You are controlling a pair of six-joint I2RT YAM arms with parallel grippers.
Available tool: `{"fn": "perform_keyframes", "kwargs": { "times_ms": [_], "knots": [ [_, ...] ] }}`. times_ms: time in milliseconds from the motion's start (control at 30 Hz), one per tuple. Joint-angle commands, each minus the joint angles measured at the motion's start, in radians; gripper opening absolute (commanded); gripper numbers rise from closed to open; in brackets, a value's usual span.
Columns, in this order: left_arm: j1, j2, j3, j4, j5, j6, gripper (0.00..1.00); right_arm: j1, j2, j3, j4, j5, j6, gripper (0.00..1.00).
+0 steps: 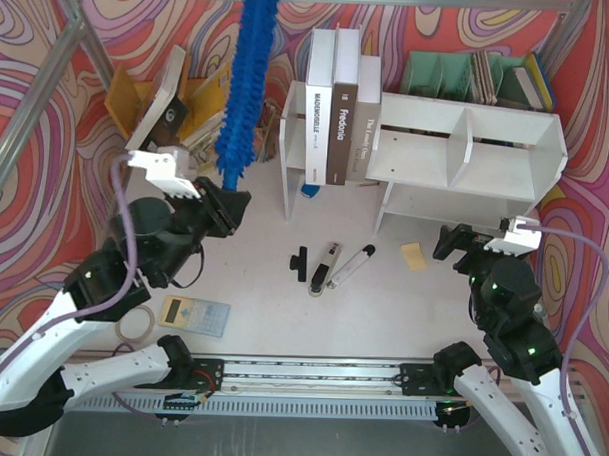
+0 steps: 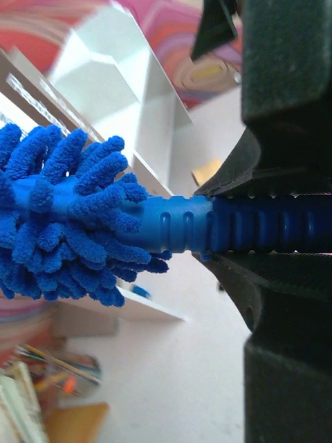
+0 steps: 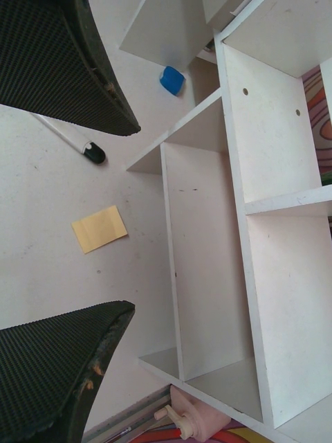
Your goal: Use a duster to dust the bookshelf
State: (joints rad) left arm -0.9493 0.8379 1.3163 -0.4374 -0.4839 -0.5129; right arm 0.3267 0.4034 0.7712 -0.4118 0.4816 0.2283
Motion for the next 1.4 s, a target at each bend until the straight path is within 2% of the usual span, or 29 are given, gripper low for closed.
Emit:
{"fn": "perform_keyframes", "kwargs": {
  "times_ms": [0,333,667,1000,1200,1367],
  "knots": [
    [-0.002,0.004,-0.046,-0.111,-0.054,-0.026,0.00,-0.003,0.006,0.011,0.012,0.008,-0.005,0.91],
    [0.000,0.031,-0.133,-0.252,-0.062,-0.064,0.00,-0.003,0.006,0.009,0.013,0.006,-0.006,0.90],
    [0.005,0.002,-0.351,-0.138,0.111,-0.177,0.00,-0.003,0.009,0.008,0.012,0.005,-0.006,0.91],
    [0.038,0.035,-0.547,-0.047,0.187,-0.294,0.00,-0.003,0.003,0.008,0.010,0.010,-0.004,0.91],
    [0.098,0.038,-0.567,-0.044,0.223,-0.293,0.00,-0.003,0.000,0.009,0.008,0.009,-0.004,0.90],
    [0.145,-0.026,-0.479,-0.109,0.212,-0.239,0.00,-0.003,-0.004,0.008,0.008,0.011,-0.004,0.90]
  ]
}}
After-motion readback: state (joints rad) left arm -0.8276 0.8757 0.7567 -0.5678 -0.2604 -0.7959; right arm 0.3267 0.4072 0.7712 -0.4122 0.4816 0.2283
